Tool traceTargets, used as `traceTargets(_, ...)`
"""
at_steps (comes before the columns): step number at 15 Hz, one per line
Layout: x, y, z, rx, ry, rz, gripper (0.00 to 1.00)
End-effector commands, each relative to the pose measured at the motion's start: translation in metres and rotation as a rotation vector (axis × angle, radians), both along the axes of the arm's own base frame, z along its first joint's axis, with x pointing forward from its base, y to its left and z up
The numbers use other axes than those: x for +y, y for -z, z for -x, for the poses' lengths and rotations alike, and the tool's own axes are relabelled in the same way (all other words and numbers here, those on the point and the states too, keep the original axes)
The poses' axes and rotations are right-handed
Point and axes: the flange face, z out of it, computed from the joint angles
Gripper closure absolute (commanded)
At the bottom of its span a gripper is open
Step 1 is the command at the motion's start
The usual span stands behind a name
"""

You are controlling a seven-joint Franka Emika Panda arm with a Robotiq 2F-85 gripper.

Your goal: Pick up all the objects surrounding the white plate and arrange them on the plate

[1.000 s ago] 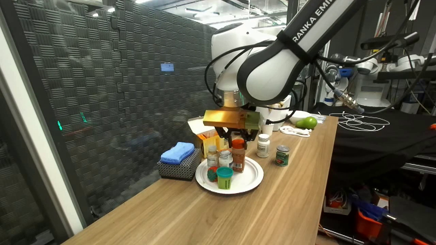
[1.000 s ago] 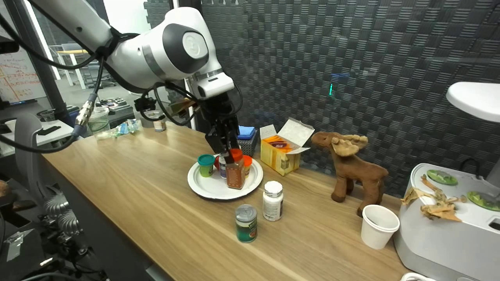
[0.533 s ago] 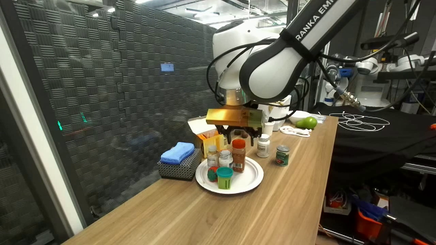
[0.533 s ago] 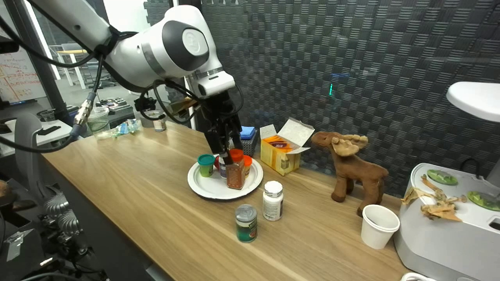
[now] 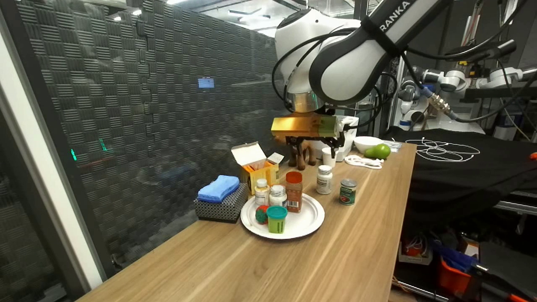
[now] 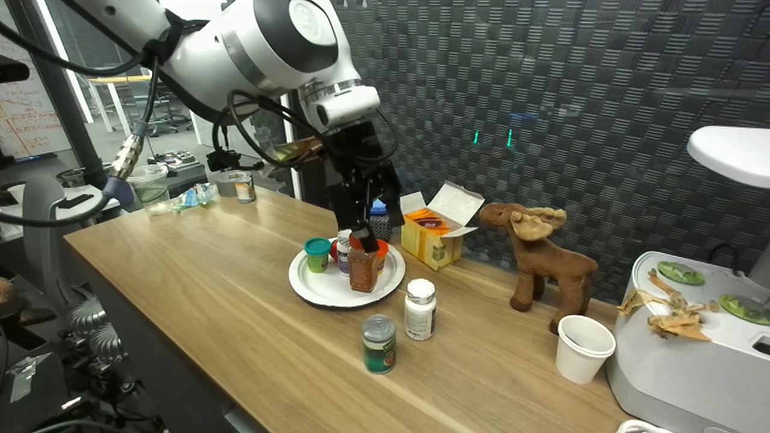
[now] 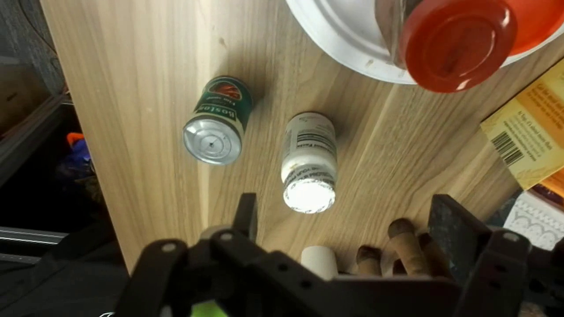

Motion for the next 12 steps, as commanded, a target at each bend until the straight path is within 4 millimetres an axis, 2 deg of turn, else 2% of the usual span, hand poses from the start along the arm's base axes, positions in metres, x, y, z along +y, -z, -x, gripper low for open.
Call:
traceTargets(1,-0.026,0.007,-0.007,-0.005,0.043,-0.014,0.00)
traceTargets(6,-0.061,0.032,-0.011,-0.026,0.103,-0.085,0.00)
traceTargets(12,-0.087,0.052,-0.018,-0.127,0.138,-0.171,0.00)
